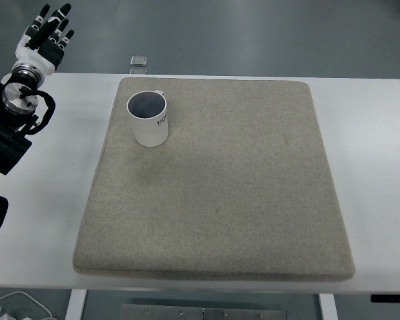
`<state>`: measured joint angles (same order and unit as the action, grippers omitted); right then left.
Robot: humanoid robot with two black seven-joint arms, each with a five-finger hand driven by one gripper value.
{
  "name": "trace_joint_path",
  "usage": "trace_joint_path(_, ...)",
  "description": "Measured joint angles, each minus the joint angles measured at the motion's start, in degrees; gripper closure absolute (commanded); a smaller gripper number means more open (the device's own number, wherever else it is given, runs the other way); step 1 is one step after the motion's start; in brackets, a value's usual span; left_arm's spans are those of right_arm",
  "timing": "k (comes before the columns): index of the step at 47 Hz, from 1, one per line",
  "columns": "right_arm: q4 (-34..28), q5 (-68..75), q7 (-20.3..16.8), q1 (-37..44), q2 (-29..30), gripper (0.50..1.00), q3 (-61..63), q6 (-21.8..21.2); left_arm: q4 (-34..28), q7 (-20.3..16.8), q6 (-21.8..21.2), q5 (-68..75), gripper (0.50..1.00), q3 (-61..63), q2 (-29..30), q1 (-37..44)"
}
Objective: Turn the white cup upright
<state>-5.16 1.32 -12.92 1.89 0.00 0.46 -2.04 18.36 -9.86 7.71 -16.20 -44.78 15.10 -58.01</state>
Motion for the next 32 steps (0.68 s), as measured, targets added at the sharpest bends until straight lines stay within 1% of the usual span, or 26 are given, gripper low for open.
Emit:
trace_joint_path(7, 0.0, 0.0, 0.0, -0.1, 0.0, 0.570, 0.0, -0.1, -0.6, 0.7, 1.1, -0.8, 0.504, -0.3, -2.2, 1.3)
trace_joint_path(17, 0.1, 0.2, 0.0, -0.3, 0.0, 0.570, 0.2, 0.3, -3.4, 1.4, 4.7, -0.7, 0.504, 0.0, -4.7, 2.1)
trace_joint_path(25, 0.1, 0.3, -0.1, -0.7, 0.0, 0.570, 0.2, 0.5, -3.6, 1.3, 6.1, 0.0, 0.506, 0.2, -5.5, 2.7)
trace_joint_path(32, 0.1, 0.4, -0.1, -0.8, 0.0, 0.570, 0.2, 0.4, -3.6, 1.3, 6.5, 0.2, 0.504, 0.5, -7.4, 2.7)
